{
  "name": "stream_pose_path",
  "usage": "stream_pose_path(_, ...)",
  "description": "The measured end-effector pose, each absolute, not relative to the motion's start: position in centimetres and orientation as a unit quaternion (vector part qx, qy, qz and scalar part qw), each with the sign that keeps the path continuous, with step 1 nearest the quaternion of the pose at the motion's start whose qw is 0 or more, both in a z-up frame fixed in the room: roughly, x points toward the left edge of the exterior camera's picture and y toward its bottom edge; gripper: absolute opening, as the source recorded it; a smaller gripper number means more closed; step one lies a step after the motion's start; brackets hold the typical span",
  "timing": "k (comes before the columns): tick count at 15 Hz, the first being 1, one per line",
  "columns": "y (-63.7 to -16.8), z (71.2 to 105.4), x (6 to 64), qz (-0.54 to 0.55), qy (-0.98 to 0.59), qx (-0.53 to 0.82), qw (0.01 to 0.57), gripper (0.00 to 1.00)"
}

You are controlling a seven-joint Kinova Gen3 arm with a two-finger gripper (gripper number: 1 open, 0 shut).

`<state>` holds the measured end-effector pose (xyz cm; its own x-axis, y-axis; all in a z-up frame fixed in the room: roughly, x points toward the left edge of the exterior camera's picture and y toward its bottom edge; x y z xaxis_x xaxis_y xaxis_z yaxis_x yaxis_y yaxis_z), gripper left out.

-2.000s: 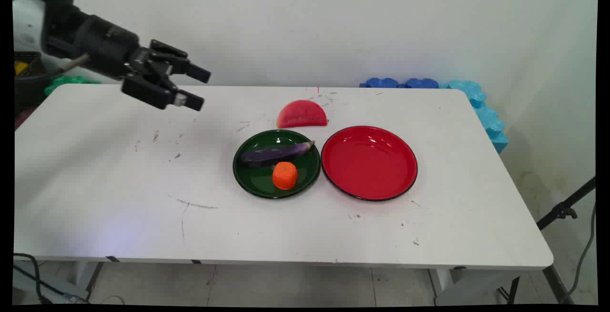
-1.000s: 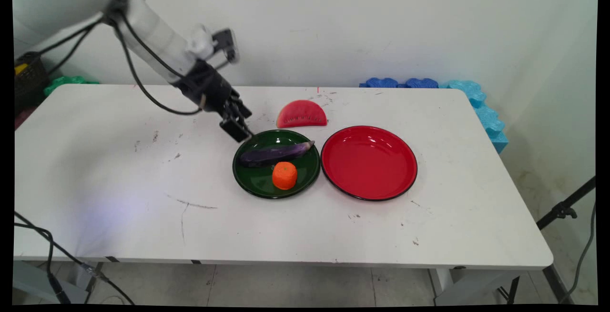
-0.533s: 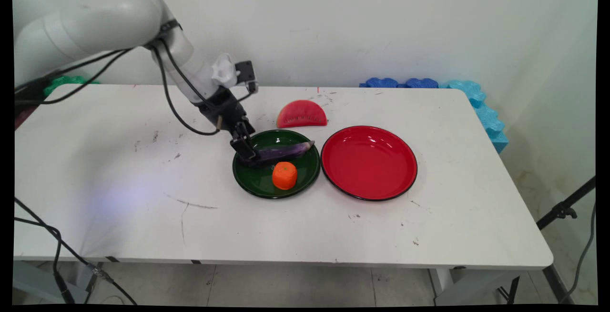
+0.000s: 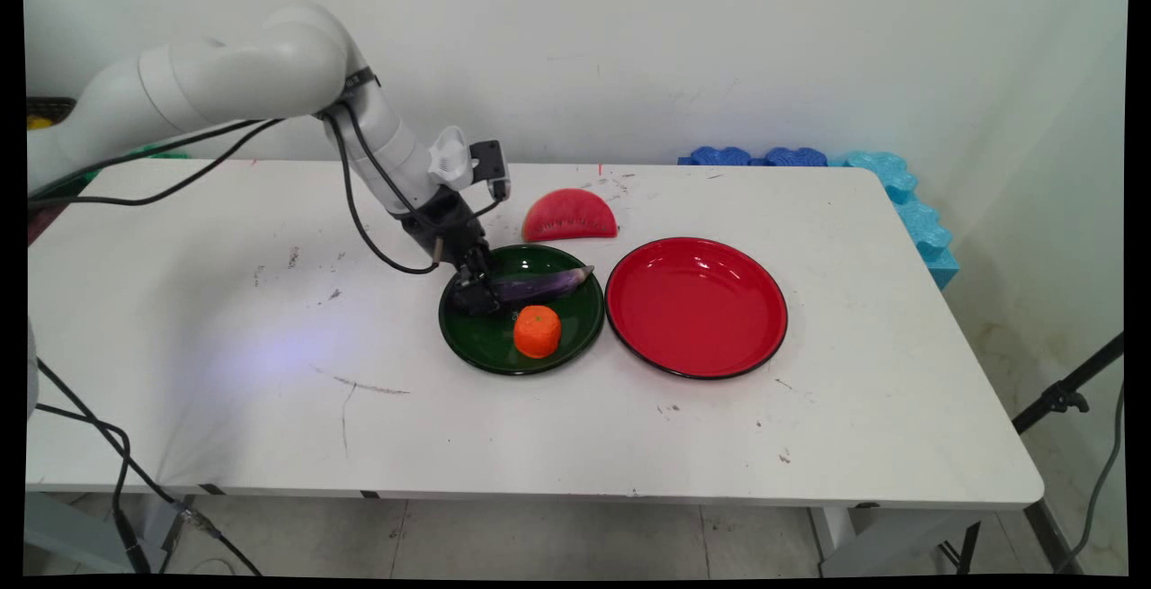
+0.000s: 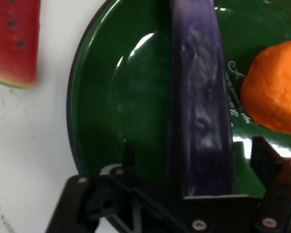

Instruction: Pick up the eggplant from the green plate, then place the picked object on the table

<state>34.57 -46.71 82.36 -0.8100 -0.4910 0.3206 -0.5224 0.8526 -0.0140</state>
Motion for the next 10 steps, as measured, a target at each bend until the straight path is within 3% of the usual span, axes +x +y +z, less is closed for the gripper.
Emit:
stream_pose_path(1, -46.85, 82.14, 34.43, 0.051, -0.951, 0.264, 0.155, 0.0)
stream_pose_path(10, -47.2, 81.94, 33.84, 0.052, -0.959, 0.232, 0.155, 0.0)
